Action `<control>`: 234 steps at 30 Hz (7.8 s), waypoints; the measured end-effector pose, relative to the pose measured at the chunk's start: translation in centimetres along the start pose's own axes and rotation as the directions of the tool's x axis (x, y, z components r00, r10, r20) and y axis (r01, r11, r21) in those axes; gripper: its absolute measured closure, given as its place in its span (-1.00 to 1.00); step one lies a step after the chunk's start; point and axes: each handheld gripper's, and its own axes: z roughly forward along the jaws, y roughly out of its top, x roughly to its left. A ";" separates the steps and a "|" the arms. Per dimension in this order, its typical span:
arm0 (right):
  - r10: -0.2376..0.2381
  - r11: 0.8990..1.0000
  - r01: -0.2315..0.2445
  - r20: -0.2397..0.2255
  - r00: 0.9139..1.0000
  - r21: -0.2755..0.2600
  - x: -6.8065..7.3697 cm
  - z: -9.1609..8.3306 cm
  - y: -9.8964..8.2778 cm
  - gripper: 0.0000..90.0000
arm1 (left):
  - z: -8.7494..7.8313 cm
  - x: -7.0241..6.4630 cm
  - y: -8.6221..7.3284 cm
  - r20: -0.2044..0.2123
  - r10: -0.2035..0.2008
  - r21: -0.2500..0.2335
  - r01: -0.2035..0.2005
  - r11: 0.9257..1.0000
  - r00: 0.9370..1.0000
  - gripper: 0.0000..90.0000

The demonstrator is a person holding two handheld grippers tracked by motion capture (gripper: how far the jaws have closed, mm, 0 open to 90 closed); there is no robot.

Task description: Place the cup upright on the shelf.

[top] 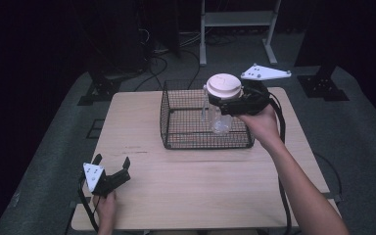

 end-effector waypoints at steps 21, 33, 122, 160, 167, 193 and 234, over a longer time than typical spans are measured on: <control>0.004 1.000 -0.006 0.049 0.999 0.027 -1.2 5.4 0.3 -0.90 | 0.0 0.1 0.0 0.002 -0.008 -0.003 0.008 1.000 1.000 -1.00; 0.022 0.999 -0.024 0.073 0.997 0.035 -2.0 8.0 -1.2 -0.90 | 0.0 0.0 0.0 0.005 -0.002 -0.003 0.002 1.000 1.000 -1.00; 0.071 0.978 -0.095 0.133 0.989 0.186 -6.4 15.4 -9.6 -0.91 | 0.0 0.1 0.0 0.004 -0.012 -0.004 0.012 1.000 1.000 -1.00; 0.082 0.981 -0.106 0.144 0.986 0.165 -6.4 14.6 -9.9 -0.94 | 0.0 0.1 0.0 0.003 -0.008 -0.008 0.008 1.000 1.000 -1.00; 0.093 0.983 -0.115 0.155 0.984 0.144 -6.5 14.3 -9.7 -1.00 | 0.0 0.1 0.0 0.002 -0.007 -0.007 0.007 1.000 1.000 -1.00; 0.106 0.994 -0.109 0.108 0.988 0.023 -5.5 8.5 -6.9 -1.00 | -0.1 -0.1 0.0 0.003 0.003 -0.003 -0.003 1.000 1.000 -1.00; 0.083 0.996 -0.085 0.047 0.995 0.024 -4.4 -0.6 -8.7 -1.00 | 0.0 -0.3 0.0 -0.006 0.019 -0.003 -0.019 1.000 1.000 -1.00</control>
